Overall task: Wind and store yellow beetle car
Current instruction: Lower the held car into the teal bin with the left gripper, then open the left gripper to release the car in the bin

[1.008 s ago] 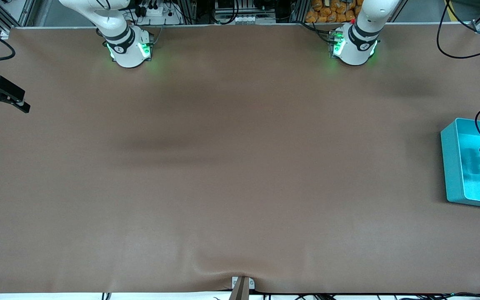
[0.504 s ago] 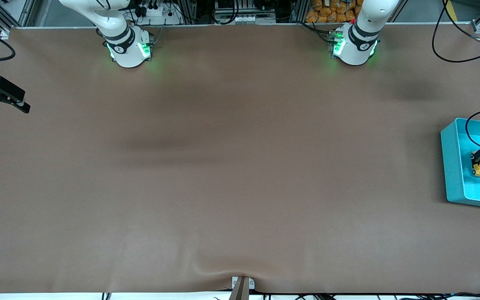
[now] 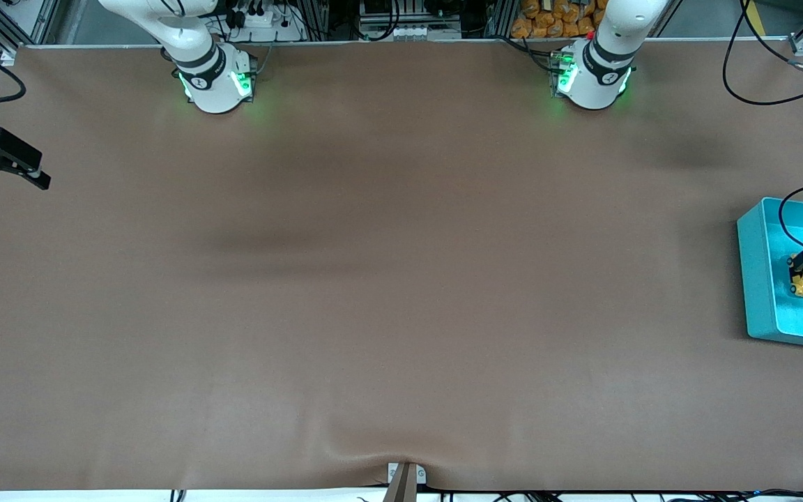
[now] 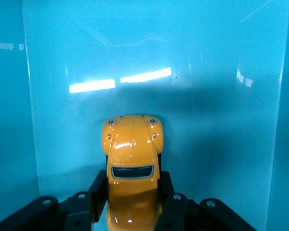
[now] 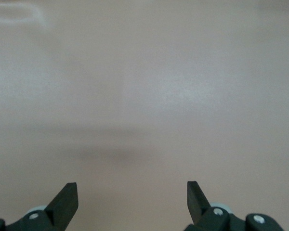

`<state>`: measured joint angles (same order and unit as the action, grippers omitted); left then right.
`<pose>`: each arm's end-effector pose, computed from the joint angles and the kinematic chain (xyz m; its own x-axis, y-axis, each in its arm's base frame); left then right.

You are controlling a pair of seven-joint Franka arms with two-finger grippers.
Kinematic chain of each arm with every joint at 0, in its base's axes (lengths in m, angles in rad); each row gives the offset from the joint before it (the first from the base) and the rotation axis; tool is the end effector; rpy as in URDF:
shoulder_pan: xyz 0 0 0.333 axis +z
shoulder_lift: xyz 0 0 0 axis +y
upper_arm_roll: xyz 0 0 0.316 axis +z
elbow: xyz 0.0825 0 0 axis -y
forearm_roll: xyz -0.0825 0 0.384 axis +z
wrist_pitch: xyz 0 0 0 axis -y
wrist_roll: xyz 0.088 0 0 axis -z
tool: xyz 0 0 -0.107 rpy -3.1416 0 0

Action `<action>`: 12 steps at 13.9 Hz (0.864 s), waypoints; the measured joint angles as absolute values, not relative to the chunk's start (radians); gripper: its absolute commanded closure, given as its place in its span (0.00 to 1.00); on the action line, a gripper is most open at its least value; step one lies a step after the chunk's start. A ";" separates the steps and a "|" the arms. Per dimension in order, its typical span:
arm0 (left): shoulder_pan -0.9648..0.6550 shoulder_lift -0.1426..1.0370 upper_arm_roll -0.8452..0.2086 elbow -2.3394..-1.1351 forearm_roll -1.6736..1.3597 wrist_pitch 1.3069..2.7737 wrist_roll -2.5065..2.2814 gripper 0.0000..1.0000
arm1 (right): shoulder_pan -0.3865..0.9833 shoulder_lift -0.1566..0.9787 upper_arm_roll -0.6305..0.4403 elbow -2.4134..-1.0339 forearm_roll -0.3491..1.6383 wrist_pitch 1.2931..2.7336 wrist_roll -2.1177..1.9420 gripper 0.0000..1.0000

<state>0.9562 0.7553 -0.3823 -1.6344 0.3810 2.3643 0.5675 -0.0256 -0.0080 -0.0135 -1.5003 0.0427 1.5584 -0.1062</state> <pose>0.5592 0.4063 0.2027 0.9865 -0.1613 0.0277 -0.1602 -0.9863 -0.0387 0.5509 -0.0170 0.6612 0.9952 0.0676 0.0702 0.0702 -0.9969 -0.0354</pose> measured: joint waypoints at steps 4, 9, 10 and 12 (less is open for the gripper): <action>0.956 0.751 -0.400 -1.617 0.383 2.369 0.569 0.00 | -0.026 -0.008 -0.014 -1.500 0.043 1.558 -0.106 0.00; 0.955 0.667 -0.455 -1.606 0.385 2.325 0.568 0.00 | -0.026 -0.008 -0.016 -1.500 0.037 1.559 -0.106 0.00; 0.955 0.639 -0.474 -1.605 0.385 2.295 0.563 0.00 | -0.026 -0.008 -0.016 -1.500 0.031 1.559 -0.105 0.00; 0.955 0.583 -0.526 -1.604 0.385 2.220 0.503 0.00 | -0.026 -0.008 -0.016 -1.500 0.015 1.559 -0.097 0.00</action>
<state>0.9547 0.5832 -0.5258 -1.6044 0.3849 2.2201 0.5029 -0.0257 -0.0080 -0.0159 -1.5003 0.0149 1.5590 -0.0974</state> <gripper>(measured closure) 0.000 0.000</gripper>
